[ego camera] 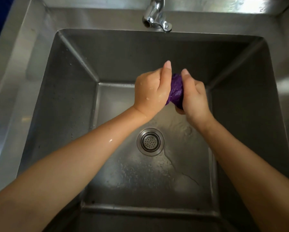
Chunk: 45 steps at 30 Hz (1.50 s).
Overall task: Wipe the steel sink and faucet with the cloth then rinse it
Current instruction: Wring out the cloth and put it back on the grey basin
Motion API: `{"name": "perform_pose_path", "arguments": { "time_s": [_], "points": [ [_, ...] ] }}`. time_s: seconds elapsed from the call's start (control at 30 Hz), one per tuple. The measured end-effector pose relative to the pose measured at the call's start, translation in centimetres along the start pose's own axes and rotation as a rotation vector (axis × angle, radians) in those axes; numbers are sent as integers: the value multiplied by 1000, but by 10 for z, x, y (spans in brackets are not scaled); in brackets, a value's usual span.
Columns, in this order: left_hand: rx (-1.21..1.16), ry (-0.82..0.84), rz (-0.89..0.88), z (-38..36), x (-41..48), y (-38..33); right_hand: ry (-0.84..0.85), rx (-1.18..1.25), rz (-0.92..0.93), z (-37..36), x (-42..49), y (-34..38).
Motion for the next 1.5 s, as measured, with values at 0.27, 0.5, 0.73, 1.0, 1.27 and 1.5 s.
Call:
{"name": "perform_pose_path", "arguments": {
  "time_s": [0.27, 0.5, 0.73, 1.0, 1.27, 1.5],
  "points": [
    [-36, -95, -111, 0, 13, -30, -44, 373, -96, -1, -16, 20],
    [8, -89, -178, 5, 19, -38, -15, 551, -170, 9, -25, 27],
    [61, 284, 110, 5, -1, -40, 90, -46, -442, 35, -21, 40],
    [-276, 202, 855, -6, -10, -52, -161, -549, 64, 28, -20, 45],
    [-555, 247, 887, -8, -9, -61, -126, -285, 218, 40, -25, 48],
    [-616, 340, 863, -12, -12, -68, -148, -42, 156, 49, -30, 41]
  ]
}}
Point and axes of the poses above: each hand's wrist, its own x-axis towards the middle knuckle, its own z-axis out of the back of the hand, y = z × x, the point moved 1 cm from there along x, towards the middle knuckle, and after that the axes turned 1 degree about x, right-handed, at the moved point
